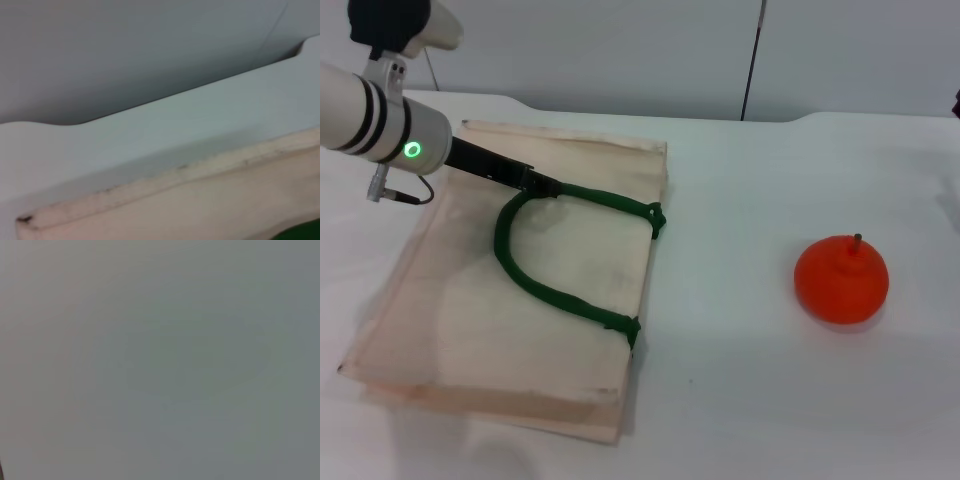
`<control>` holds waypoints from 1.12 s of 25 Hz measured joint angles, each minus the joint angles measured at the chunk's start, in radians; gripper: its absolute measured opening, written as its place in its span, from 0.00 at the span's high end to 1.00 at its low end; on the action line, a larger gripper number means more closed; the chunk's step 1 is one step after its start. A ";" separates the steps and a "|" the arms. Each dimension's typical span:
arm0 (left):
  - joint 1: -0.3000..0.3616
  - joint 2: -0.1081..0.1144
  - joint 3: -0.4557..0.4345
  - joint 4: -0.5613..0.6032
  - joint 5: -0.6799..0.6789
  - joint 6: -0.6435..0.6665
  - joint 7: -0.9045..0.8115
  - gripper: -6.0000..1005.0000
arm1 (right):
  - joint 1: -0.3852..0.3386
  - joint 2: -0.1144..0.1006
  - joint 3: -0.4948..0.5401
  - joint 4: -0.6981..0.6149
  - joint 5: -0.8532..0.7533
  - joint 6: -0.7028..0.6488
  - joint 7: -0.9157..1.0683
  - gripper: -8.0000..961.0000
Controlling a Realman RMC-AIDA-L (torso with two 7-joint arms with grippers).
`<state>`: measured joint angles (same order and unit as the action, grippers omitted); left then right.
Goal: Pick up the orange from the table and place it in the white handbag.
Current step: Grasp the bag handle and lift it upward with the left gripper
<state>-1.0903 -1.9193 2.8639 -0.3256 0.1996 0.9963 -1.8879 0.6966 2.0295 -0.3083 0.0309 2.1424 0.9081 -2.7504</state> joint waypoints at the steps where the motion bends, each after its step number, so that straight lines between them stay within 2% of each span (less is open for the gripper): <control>1: 0.000 0.000 0.000 0.003 0.003 -0.001 0.003 0.28 | 0.000 0.000 0.000 0.000 0.001 0.000 0.000 0.13; 9: -0.013 -0.001 0.000 0.013 0.049 0.006 0.011 0.45 | 0.000 0.000 0.000 0.000 0.001 -0.011 0.000 0.13; 12: -0.020 -0.011 0.000 0.013 0.062 0.008 0.016 0.52 | 0.000 0.000 0.000 0.000 0.001 -0.011 0.000 0.14; 17: -0.052 -0.015 0.000 0.006 0.074 0.030 0.016 0.70 | -0.007 0.000 0.000 -0.002 0.001 -0.012 0.000 0.14; 23: -0.112 0.021 0.000 -0.041 0.069 0.176 0.022 0.85 | -0.013 0.000 0.000 -0.005 0.000 -0.012 0.000 0.14; 28: -0.227 0.043 0.001 -0.224 0.040 0.436 0.052 0.86 | -0.019 -0.001 0.000 -0.008 0.001 -0.012 0.000 0.15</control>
<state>-1.3178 -1.8765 2.8651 -0.5500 0.2396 1.4321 -1.8359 0.6771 2.0282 -0.3083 0.0230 2.1431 0.8957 -2.7504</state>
